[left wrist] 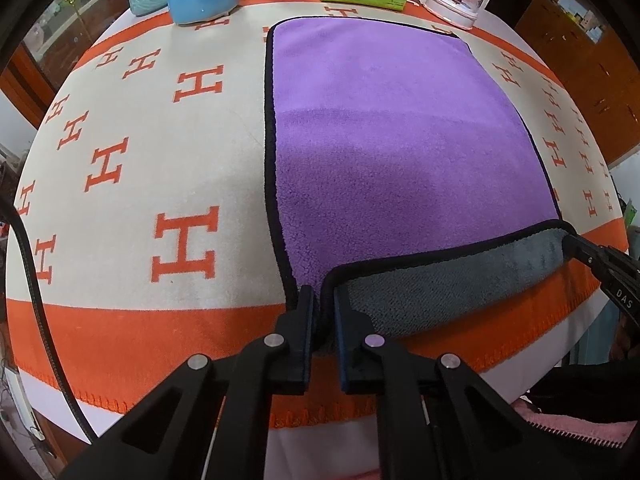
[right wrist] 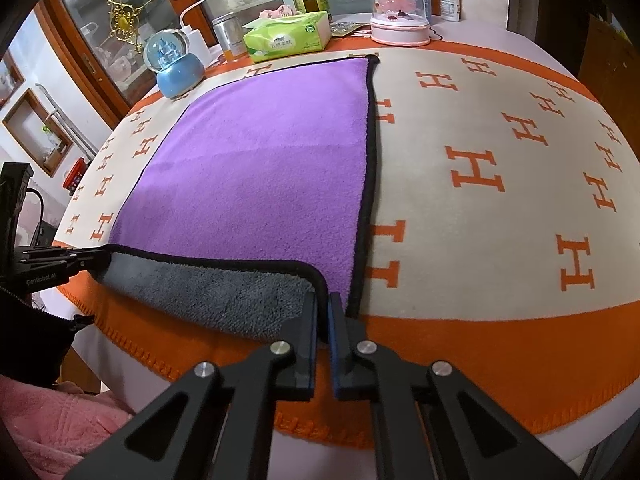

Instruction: Fold towel

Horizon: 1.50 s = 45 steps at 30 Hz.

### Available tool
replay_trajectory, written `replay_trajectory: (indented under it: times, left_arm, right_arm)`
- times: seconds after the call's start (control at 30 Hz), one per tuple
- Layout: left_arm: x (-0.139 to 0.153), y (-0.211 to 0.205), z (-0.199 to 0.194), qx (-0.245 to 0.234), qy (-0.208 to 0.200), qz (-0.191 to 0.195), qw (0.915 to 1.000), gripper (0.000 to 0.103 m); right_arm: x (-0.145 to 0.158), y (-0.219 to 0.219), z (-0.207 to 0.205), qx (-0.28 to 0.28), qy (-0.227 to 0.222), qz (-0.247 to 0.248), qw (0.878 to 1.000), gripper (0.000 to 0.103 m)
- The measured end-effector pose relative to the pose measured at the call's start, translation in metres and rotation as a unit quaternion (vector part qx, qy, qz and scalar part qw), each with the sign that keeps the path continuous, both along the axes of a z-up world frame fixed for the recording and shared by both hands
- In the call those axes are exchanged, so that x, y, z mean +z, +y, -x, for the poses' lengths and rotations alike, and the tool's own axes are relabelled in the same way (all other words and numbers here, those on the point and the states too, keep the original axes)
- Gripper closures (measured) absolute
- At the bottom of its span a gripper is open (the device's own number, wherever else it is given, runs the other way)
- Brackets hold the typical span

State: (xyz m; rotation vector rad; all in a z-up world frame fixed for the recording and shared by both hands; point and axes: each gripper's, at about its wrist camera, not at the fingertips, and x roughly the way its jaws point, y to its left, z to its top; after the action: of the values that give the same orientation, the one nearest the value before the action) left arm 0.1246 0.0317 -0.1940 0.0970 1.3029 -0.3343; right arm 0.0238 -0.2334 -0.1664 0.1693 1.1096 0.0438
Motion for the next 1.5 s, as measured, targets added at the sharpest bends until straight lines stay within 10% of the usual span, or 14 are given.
replay_trajectory:
  times: [1.5]
  left_arm:
    - [0.136, -0.008, -0.135, 0.004, -0.118, 0.008, 0.9930, 0.098]
  right_arm:
    - [0.125, -0.019, -0.107, 0.031, -0.159, 0.017, 0.987, 0.099]
